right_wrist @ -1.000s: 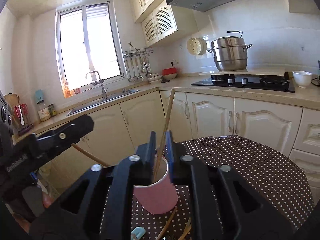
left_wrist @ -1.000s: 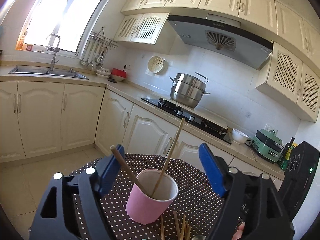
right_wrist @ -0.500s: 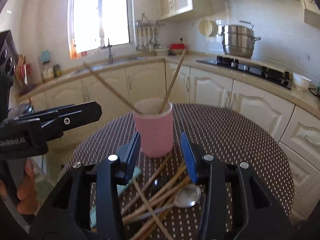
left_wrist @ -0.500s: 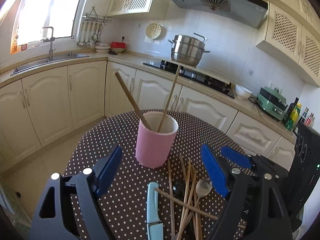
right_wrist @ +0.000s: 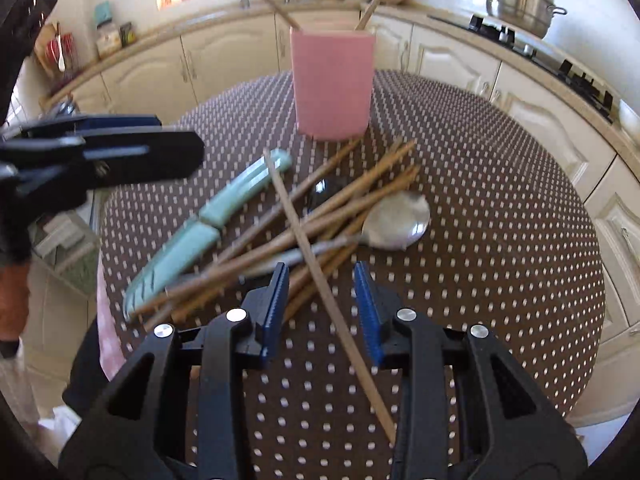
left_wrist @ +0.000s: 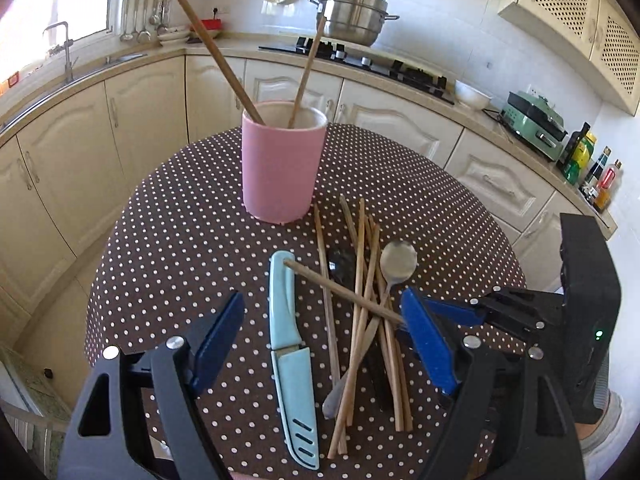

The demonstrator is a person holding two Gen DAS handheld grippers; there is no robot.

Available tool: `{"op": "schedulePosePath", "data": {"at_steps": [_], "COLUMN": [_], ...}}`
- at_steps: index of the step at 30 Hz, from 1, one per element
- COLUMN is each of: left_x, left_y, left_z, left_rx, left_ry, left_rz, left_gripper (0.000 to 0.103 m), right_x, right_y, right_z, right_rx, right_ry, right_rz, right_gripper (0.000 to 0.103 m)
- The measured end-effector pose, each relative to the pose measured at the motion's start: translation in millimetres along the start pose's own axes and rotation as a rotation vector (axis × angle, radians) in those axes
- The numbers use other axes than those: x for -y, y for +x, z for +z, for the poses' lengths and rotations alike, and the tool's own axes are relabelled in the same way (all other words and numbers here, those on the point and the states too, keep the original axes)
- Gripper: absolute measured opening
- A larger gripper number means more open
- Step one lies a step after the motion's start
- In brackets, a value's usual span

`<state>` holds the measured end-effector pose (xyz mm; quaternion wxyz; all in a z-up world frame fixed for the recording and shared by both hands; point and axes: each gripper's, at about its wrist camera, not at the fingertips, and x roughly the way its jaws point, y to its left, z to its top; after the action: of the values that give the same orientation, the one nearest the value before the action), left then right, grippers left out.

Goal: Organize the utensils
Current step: 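Close the left tool on a wooden chopstick while the right tool grasps another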

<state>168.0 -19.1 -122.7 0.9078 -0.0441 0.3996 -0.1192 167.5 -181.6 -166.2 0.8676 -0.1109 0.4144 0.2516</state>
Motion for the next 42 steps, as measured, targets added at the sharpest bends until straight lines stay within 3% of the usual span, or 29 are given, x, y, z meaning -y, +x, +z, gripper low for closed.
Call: {"op": "schedulePosePath", "data": {"at_steps": [5,6,8,13,18,22,30,34,40,42], "left_x": [4.7,5.6,9.2,14.9,26.2,34.3,40.2,42.8,45.7,45.2], "left_y": [4.0,5.4,9.1,20.4,48.8,78.3,124.1,137.5,152.7,152.3], "left_z": [-7.3,-8.4,-8.5,-5.2,5.5,16.8,33.0,41.1,49.8,54.2], "left_rx": [-0.030,-0.034,-0.048,-0.071,-0.139,-0.202,-0.287,-0.296,-0.302,-0.286], "left_ry": [0.028,0.037,0.049,0.064,0.083,0.094,0.101,0.101,0.095,0.089], "left_rz": [-0.010,-0.008,-0.002,-0.007,-0.020,0.002,0.040,0.044,0.068,0.065], "left_gripper": [0.079,0.079,0.079,0.079,0.057,0.048,0.031,0.031,0.021,0.005], "right_x": [2.1,3.8,8.1,22.4,45.2,61.4,89.5,94.7,99.1,98.3], "right_y": [11.2,12.6,13.8,1.5,-9.1,-13.6,-0.2,7.9,20.6,24.9], "right_z": [-7.4,-7.7,-7.3,-8.1,-5.8,-7.9,-11.2,-8.7,6.4,12.2], "right_rx": [-0.045,-0.041,-0.036,0.015,0.052,0.068,0.007,-0.022,-0.076,-0.095], "right_ry": [-0.005,-0.006,0.006,0.058,0.117,0.171,0.208,0.195,0.150,0.132], "right_rz": [-0.001,-0.002,0.005,0.009,0.010,-0.008,-0.028,-0.025,-0.031,-0.034], "right_gripper": [0.025,0.015,0.007,0.006,0.006,0.006,0.006,0.006,0.006,0.006]}}
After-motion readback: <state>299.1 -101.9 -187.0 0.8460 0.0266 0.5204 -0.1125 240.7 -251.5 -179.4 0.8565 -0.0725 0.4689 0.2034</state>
